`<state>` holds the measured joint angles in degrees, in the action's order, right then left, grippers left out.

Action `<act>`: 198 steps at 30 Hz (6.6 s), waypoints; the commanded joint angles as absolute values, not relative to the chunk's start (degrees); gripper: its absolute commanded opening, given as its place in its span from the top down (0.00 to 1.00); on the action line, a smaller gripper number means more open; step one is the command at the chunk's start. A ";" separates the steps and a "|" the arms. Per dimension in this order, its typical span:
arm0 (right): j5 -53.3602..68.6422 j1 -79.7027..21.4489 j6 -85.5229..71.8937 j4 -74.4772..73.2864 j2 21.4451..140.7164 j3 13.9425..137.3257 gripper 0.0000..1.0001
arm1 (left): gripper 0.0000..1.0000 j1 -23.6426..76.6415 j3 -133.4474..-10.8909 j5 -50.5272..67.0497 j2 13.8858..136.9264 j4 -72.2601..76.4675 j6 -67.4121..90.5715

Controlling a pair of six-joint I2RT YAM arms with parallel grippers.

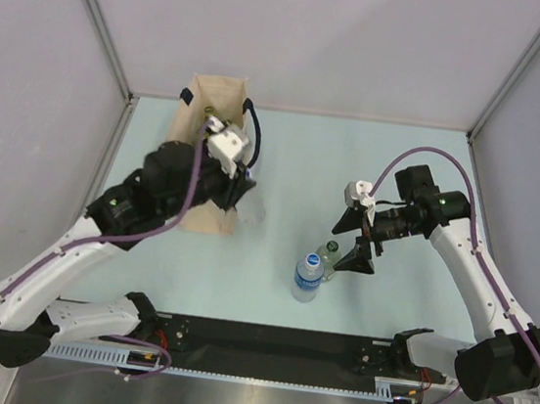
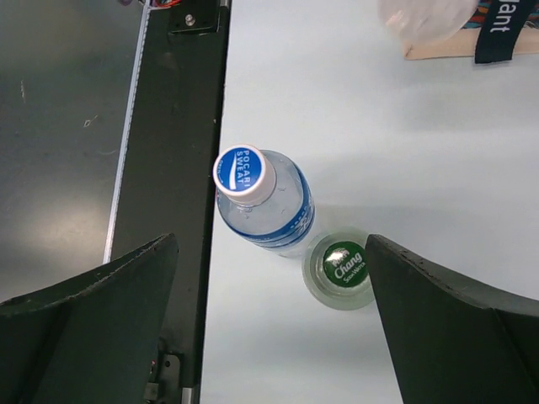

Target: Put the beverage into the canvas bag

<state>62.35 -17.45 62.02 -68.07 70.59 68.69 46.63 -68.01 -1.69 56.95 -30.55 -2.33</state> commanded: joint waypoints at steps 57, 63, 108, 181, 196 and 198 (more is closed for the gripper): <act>61.61 -20.13 58.89 -65.57 73.39 71.63 0.00 | 1.00 12.04 -65.40 -5.98 74.00 -1.85 3.52; 61.70 -21.27 58.71 -65.74 73.65 72.16 0.00 | 0.98 11.51 -61.26 -4.48 75.32 2.28 3.51; 52.56 -35.24 59.24 -63.46 77.61 70.14 0.27 | 0.02 10.28 -62.13 1.41 42.10 -29.87 20.47; 34.28 -42.89 -7.48 -14.94 122.69 152.49 1.00 | 1.00 10.46 -57.39 8.61 54.67 -38.06 57.39; 40.43 -45.43 6.23 -27.59 119.88 139.67 1.00 | 1.00 9.67 -59.94 9.40 53.17 -37.79 56.95; 40.17 -46.05 8.34 -28.91 119.62 136.94 1.00 | 1.00 9.49 -60.03 9.58 53.17 -37.71 56.87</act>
